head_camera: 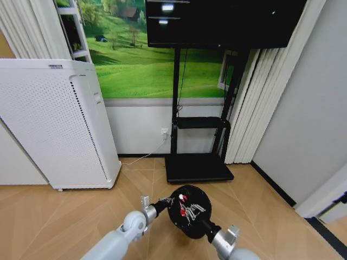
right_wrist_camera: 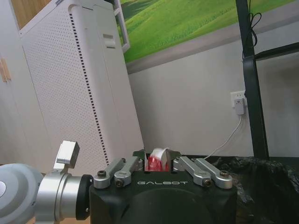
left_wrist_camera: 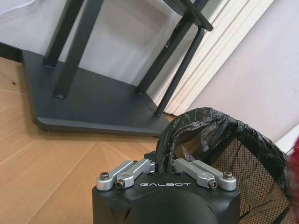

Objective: Pick up the trash bin and place the garbage on the floor into it.

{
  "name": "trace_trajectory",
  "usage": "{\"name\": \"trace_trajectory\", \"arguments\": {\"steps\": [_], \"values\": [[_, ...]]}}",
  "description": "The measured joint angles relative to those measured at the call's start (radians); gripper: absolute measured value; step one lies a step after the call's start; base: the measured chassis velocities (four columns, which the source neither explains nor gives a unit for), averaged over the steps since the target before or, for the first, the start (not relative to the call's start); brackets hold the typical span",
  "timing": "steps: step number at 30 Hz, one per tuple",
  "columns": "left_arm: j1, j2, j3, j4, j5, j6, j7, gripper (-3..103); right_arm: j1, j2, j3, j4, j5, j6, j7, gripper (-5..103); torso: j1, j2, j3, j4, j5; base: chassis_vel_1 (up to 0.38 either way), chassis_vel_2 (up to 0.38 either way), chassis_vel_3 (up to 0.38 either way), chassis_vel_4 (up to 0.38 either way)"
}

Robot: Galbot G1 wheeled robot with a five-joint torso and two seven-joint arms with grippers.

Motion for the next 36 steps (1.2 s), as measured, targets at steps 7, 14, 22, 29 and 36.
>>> {"name": "trace_trajectory", "arguments": {"steps": [7,14,22,29,36], "values": [[0.087,0.011,-0.095,-0.067,0.019,0.001,-0.005,7,-0.026,0.009,0.009,0.009,0.016,-0.003,-0.011,48,0.0,0.0,0.0,-0.0003,-0.0003,0.0,0.0,0.0,0.0],[0.23,0.019,-0.281,-0.157,0.032,0.0,-0.072,7,-0.067,0.027,0.045,0.028,0.015,0.001,0.008,75,0.0,0.0,0.0,-0.0001,-0.0003,0.0,0.0,0.0,0.0],[0.417,0.006,-0.611,-0.222,0.038,-0.003,-0.133,7,-0.138,0.095,0.075,0.018,-0.026,0.02,0.0,100,0.0,0.0,0.0,0.0002,-0.0003,-0.001,-0.008,0.0,0.008],[0.521,-0.046,-0.819,-0.277,0.033,-0.003,-0.136,7,-0.157,0.093,0.094,-0.024,-0.048,0.035,0.007,100,0.0,0.0,0.0,-0.0002,-0.0002,-0.044,-0.158,0.023,0.159],[0.603,-0.098,-0.914,-0.308,0.041,-0.006,-0.108,7,-0.128,0.099,0.081,-0.078,-0.059,0.042,0.025,100,0.0,0.0,0.0,0.0,0.0,-0.109,-0.294,0.11,0.304]]}}
